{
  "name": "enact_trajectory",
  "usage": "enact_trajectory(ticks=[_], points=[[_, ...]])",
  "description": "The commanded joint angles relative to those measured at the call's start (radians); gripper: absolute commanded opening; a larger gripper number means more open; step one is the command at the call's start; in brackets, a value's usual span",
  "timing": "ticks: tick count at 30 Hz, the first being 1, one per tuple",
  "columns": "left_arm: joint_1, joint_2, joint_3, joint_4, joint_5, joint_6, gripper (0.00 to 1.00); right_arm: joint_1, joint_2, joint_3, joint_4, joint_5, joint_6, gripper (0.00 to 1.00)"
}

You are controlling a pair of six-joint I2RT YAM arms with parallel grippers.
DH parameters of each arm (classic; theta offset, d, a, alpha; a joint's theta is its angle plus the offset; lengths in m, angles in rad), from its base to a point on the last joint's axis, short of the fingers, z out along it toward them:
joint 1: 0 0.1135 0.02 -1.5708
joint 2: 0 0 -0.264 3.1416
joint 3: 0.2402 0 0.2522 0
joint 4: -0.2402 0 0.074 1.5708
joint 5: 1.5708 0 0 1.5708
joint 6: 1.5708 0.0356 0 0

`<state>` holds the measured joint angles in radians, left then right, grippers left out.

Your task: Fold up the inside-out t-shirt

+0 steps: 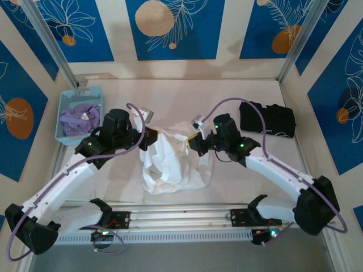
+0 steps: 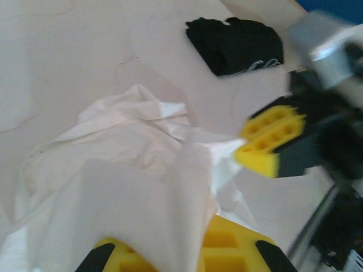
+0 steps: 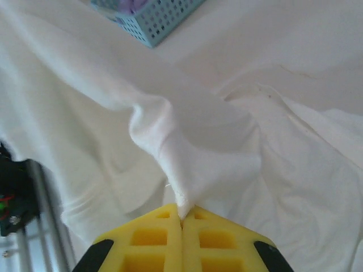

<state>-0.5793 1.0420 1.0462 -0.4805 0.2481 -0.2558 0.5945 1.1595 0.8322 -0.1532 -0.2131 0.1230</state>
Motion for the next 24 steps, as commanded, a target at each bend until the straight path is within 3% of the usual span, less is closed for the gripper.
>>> enact_trajectory(ticks=[1, 6, 14, 19, 21, 24], points=[[0.02, -0.001, -0.013, 0.003, -0.119, -0.008, 0.0, -0.045, -0.086, 0.065, -0.07, -0.158, 0.052, 0.0], [0.023, 0.037, -0.036, 0.038, -0.295, 0.032, 0.0, -0.11, -0.132, 0.123, -0.075, -0.364, 0.18, 0.0], [0.024, 0.175, -0.077, 0.143, -0.336, 0.099, 0.04, -0.146, -0.088, 0.168, 0.082, -0.47, 0.442, 0.0], [0.021, 0.21, -0.069, 0.107, -0.313, 0.077, 0.3, -0.153, -0.034, 0.165, 0.157, -0.443, 0.559, 0.0], [0.015, 0.155, -0.124, 0.15, -0.288, 0.063, 0.4, -0.16, -0.014, 0.149, 0.204, -0.431, 0.613, 0.0], [-0.004, 0.052, -0.217, 0.213, -0.249, 0.051, 0.49, -0.168, 0.012, 0.138, 0.258, -0.418, 0.682, 0.0]])
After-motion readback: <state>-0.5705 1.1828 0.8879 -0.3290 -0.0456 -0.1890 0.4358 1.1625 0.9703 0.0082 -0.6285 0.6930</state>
